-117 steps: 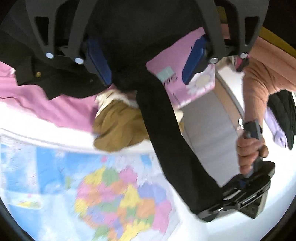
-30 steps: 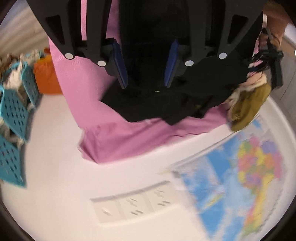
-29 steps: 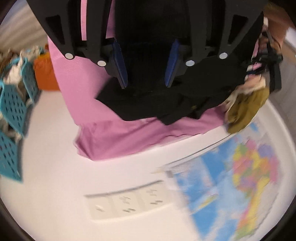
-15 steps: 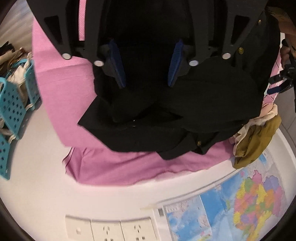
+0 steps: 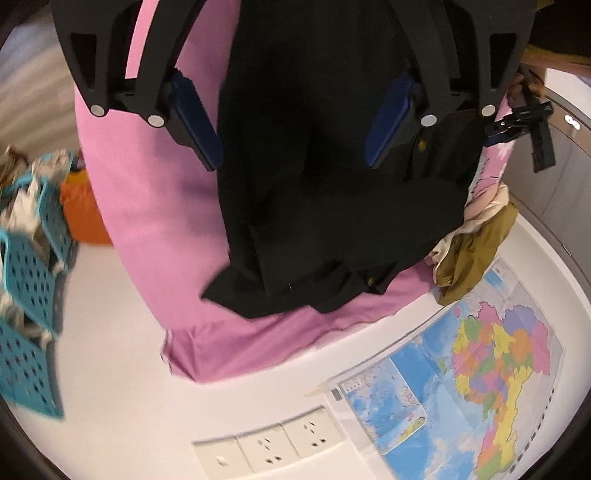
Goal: Fold large clothes
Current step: 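Grasp the coat edge with both grippers and fold it lengthwise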
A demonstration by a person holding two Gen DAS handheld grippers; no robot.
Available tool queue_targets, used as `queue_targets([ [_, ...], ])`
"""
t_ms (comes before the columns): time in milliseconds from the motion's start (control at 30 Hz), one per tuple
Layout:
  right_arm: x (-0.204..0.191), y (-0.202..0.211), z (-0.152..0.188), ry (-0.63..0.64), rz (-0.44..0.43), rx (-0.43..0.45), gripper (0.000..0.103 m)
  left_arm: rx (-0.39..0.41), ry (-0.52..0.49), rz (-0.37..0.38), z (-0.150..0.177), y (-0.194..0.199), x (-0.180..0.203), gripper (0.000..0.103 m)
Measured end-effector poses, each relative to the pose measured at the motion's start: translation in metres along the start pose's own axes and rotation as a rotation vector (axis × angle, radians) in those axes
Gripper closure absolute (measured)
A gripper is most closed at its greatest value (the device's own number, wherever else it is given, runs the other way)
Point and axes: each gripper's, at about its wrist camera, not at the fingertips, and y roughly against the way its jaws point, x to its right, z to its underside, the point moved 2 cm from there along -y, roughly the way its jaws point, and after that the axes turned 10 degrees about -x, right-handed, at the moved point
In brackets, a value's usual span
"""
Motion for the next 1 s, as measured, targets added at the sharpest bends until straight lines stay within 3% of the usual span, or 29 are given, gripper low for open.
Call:
queue_targets([
  [300,0.027,0.009,0.064,-0.101,-0.102,-0.058,0.019,-0.037,0.016,0.084,0.028,0.002,0.008,0.010],
  [500,0.025,0.008,0.080,-0.099,-0.133,-0.072,0.017,-0.061,0.014,0.151,0.040,0.002,0.017,0.006],
  [700,0.012,-0.001,0.086,-0.055,-0.223,-0.097,0.014,-0.106,0.013,0.336,0.052,0.002,0.029,0.006],
  [800,0.003,-0.004,0.084,-0.011,-0.213,-0.103,0.009,-0.155,0.035,0.513,0.056,-0.003,0.039,0.006],
  [933,0.006,-0.004,0.082,-0.008,-0.293,-0.091,0.008,-0.142,0.020,0.515,0.055,-0.006,0.048,0.006],
  [1000,0.016,-0.003,0.080,-0.046,-0.252,-0.070,0.018,-0.137,0.052,0.528,0.053,-0.008,0.045,0.006],
])
